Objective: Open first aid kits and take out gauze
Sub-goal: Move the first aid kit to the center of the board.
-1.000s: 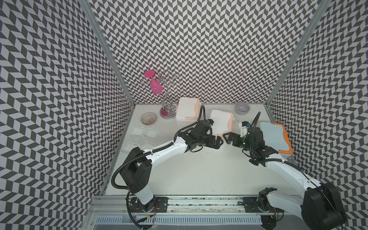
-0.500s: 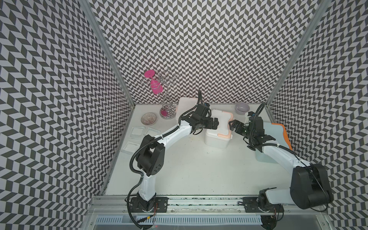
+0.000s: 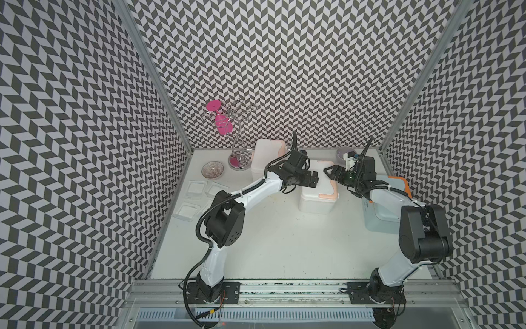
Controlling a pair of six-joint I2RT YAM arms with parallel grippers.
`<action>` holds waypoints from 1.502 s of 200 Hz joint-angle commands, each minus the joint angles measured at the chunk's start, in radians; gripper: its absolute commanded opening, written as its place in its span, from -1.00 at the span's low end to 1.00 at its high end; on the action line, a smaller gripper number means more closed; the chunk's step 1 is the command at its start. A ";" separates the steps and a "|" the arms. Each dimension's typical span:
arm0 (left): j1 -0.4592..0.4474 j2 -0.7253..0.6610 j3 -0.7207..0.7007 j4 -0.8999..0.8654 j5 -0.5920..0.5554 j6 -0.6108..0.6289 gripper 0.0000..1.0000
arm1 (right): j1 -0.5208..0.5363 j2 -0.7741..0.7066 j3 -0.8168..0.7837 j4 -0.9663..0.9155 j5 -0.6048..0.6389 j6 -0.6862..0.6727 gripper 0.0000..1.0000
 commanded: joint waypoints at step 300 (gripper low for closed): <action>0.313 -1.032 -1.375 0.900 0.583 -0.518 0.98 | 0.468 -0.451 -0.238 -0.235 0.122 -0.124 0.66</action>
